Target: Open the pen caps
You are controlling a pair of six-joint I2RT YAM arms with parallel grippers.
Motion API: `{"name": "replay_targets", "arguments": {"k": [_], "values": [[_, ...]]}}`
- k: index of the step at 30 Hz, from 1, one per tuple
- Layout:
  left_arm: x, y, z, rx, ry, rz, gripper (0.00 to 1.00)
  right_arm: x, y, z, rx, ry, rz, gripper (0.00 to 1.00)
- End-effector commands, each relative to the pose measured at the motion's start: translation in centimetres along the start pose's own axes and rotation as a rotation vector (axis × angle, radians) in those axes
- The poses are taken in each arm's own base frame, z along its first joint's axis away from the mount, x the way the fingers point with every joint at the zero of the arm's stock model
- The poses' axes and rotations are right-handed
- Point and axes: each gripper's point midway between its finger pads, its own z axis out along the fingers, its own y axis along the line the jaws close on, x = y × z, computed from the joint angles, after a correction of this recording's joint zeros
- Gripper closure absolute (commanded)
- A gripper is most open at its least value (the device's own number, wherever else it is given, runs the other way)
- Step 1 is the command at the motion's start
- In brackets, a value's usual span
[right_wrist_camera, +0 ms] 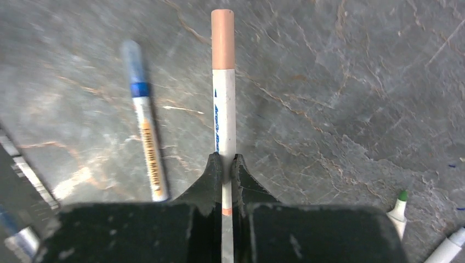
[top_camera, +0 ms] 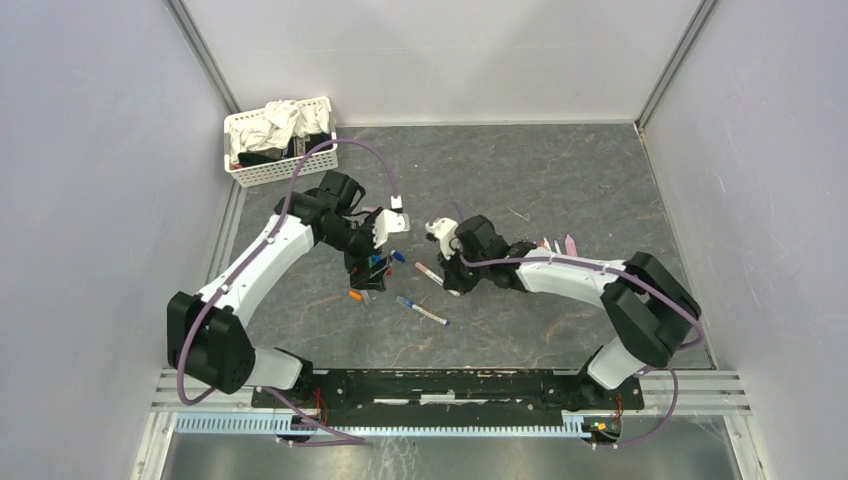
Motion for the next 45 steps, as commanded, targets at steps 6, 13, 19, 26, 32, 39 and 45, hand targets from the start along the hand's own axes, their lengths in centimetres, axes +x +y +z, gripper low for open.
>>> {"name": "replay_targets", "arguments": {"k": [6,13,19,26,32,39,45], "values": [[-2.3,-2.0,1.6,0.089,-0.052,0.280,0.04,-5.4,5.4,-4.4,-0.462,-0.128,0.073,1.00],[-2.8,-1.9,2.3,0.068,-0.016,0.389,0.19,-4.6,7.6,-5.1,-0.646,-0.054,0.068,1.00],[-1.5,-2.3,2.7,0.084,0.060,0.438,0.36,-5.3,8.2,-5.3,-0.694,-0.059,0.077,1.00],[0.1,-2.7,3.3,0.105,0.108,0.436,0.55,-6.0,8.6,-5.5,-0.732,-0.064,0.094,1.00],[-0.2,-3.2,3.5,0.114,0.090,0.438,0.53,-6.2,8.8,-5.5,-0.748,-0.067,0.108,1.00],[-0.5,-4.2,4.1,0.149,0.082,0.435,0.82,-6.4,8.6,-5.4,-0.743,-0.074,0.119,0.99],[0.0,-4.6,4.5,0.166,0.098,0.401,0.98,-6.2,8.1,-4.7,-0.712,-0.075,0.155,0.63]]}}
